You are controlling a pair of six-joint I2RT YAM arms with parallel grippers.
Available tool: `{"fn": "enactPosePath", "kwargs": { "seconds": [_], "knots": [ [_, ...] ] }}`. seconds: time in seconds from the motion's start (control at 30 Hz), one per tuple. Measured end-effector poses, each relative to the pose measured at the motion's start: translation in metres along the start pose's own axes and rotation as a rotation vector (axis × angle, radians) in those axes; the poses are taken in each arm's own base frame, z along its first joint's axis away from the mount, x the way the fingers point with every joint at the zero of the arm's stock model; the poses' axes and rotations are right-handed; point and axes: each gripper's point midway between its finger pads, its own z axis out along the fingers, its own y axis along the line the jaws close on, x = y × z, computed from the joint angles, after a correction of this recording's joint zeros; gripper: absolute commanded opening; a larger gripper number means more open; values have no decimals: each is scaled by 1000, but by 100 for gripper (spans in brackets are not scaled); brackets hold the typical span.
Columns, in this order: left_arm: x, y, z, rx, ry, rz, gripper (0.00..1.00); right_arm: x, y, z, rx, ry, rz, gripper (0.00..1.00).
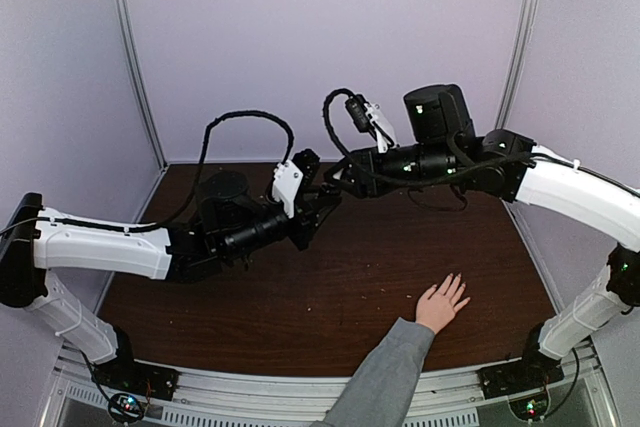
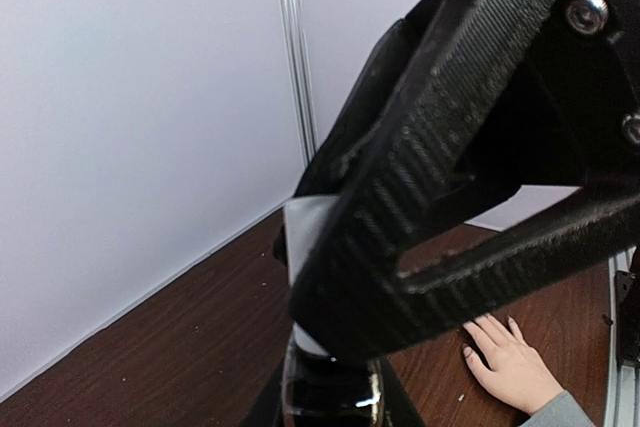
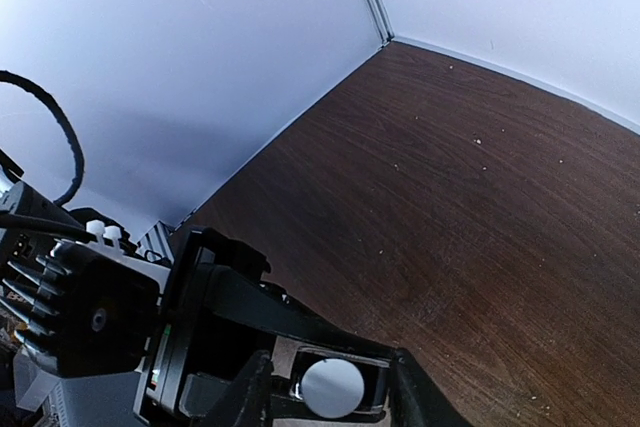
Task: Paint the nails
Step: Unscrew the nail polish bottle cap from the nail polish bottle.
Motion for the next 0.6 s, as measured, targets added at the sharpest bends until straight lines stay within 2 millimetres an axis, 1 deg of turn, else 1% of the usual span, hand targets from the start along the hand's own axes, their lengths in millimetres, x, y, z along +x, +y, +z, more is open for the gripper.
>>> {"fn": "enactPosePath", "kwargs": {
  "seconds": [0.07,0.17,0.27,0.5,0.6],
  "knots": [
    [2,2,0,-11,8,5,0,1,0,1,1,3,11,31],
    [5,4,0,-26,21,11,0,1,-1,2,1,5,22,21],
    [6,6,0,-34,25,14,0,1,-1,2,1,5,27,15],
    [5,1,0,1,20,13,0,2,-1,1,-1,7,-18,5],
    [3,-4,0,46,4,7,0,2,1,-3,-12,7,-59,2]
  ]
}}
